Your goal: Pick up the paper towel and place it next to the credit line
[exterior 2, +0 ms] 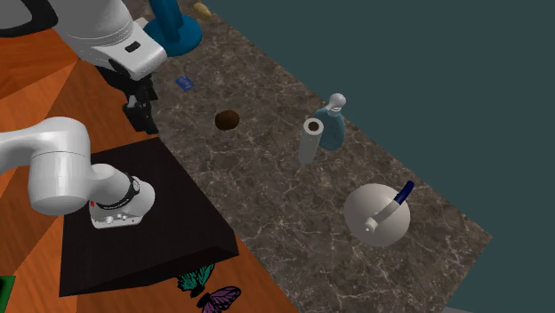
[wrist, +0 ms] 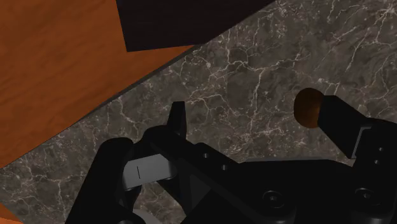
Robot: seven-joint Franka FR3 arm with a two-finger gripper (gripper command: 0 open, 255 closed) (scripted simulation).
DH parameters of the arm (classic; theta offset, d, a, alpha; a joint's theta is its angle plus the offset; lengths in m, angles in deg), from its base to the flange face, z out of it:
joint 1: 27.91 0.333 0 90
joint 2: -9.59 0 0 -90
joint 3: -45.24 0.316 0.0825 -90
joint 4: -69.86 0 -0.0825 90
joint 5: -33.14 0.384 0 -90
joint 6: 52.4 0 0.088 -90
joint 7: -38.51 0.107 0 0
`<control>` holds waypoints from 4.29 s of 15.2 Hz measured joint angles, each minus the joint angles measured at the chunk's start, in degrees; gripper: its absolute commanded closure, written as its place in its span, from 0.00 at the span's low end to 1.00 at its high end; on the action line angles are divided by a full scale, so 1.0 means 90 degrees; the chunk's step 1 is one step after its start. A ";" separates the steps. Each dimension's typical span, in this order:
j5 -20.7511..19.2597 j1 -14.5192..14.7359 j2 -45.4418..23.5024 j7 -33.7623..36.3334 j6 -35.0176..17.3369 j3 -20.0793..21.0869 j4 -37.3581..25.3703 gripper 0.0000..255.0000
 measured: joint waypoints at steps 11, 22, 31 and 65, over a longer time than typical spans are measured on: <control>-0.0154 0.0013 -0.1742 -0.0274 -0.1690 -0.0225 -0.0321 0.00; -0.0122 0.0041 -0.4261 -0.0600 -0.3167 -0.0401 -0.1713 0.00; 0.0049 -0.0010 -0.6392 -0.0921 -0.3645 -0.0461 -0.3640 0.00; 0.0126 -0.0065 -0.7277 -0.1036 -0.3914 -0.0452 -0.4366 1.00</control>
